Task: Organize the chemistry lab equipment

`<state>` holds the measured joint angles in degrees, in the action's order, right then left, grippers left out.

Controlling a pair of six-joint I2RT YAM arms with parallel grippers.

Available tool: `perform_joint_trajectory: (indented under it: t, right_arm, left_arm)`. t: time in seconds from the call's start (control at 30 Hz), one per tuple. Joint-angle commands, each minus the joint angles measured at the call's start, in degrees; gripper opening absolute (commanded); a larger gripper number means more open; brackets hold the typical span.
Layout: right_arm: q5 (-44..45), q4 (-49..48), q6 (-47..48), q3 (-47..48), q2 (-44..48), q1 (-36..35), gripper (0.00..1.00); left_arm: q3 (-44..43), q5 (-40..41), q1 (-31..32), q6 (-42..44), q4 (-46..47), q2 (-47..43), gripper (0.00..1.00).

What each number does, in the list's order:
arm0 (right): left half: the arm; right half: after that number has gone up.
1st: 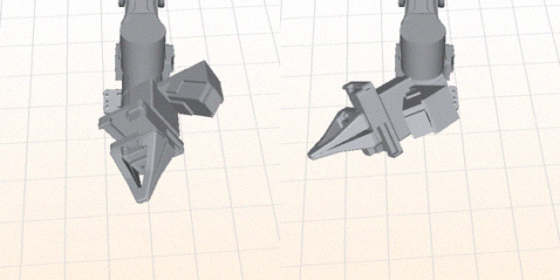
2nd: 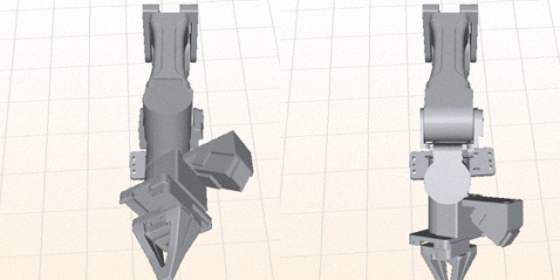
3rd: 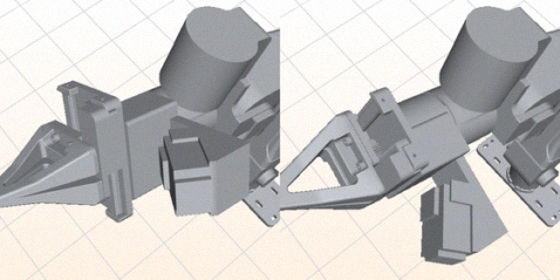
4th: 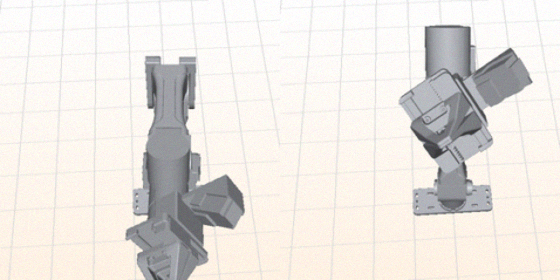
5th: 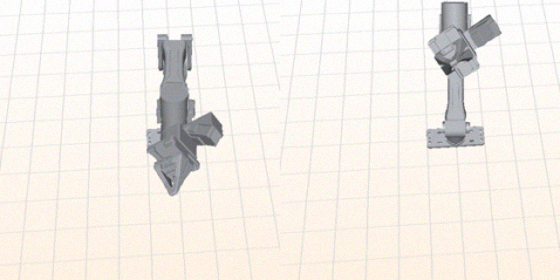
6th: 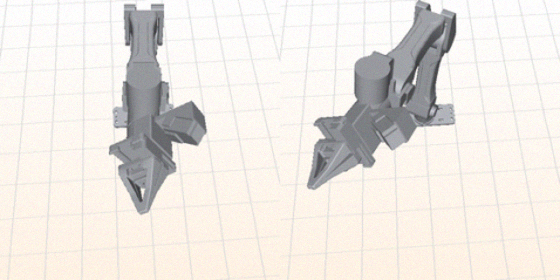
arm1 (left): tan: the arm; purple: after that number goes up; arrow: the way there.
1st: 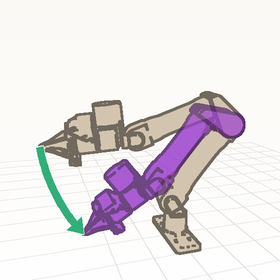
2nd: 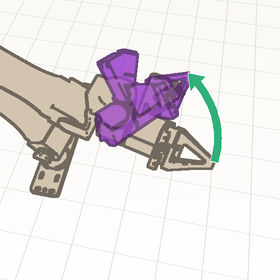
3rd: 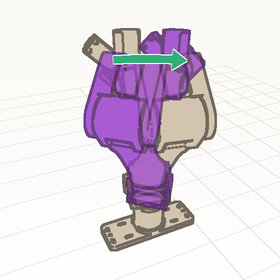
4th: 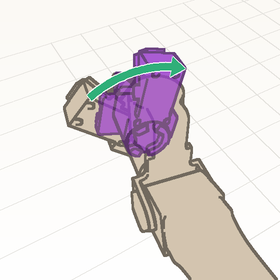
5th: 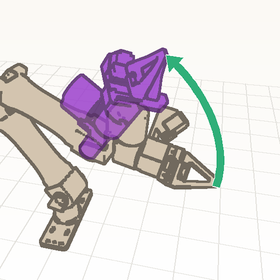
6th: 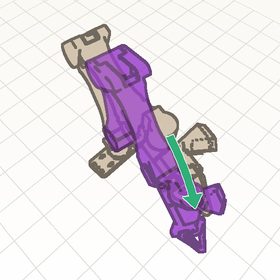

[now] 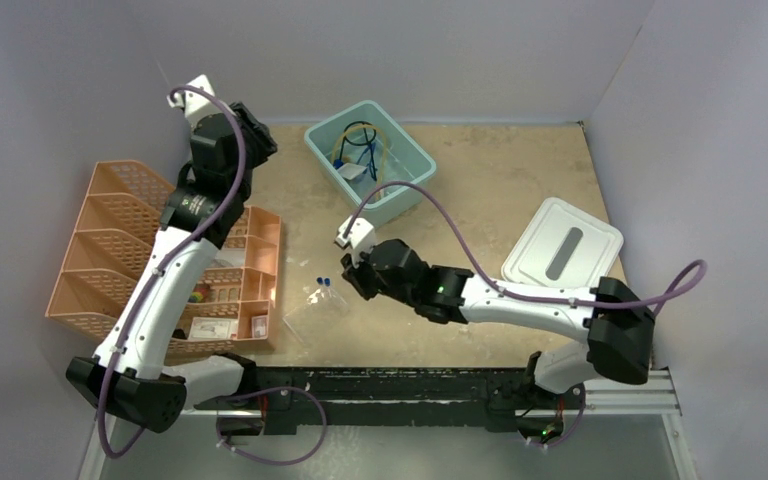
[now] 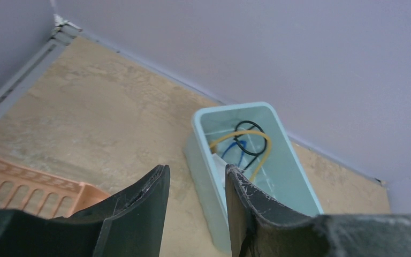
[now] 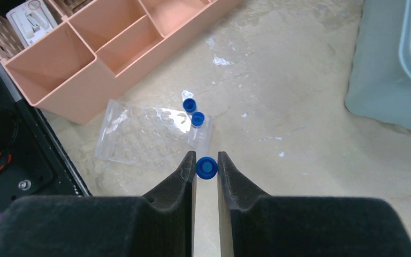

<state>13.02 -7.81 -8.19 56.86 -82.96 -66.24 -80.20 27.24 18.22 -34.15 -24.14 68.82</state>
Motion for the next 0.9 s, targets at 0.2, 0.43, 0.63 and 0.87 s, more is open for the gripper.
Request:
perform_joint_trajectory:
  t: [0.2, 0.43, 0.63, 0.87]
  right_arm:
    - [10.47, -10.15, 0.48, 1.39, -7.02, -7.43, 0.11]
    - [13.2, -14.75, 0.38, 0.39, -9.42, -8.22, 0.1]
    - [15.64, -13.51, -2.25, 0.93, -12.09, -8.22, 0.1]
    - [14.61, -11.21, -3.68, 1.66, -13.72, -8.21, 0.1]
  left_arm:
    - [-1.11, -2.13, -2.22, -1.4, -7.73, -3.33, 0.41]
    - [-0.27, -2.15, -2.22, -1.27, -9.26, -3.59, 0.41]
    - [0.15, -2.1, -2.22, -0.96, -10.17, -3.56, 0.41]
    - [0.54, -0.93, -2.22, 0.52, -11.04, -3.69, 0.42]
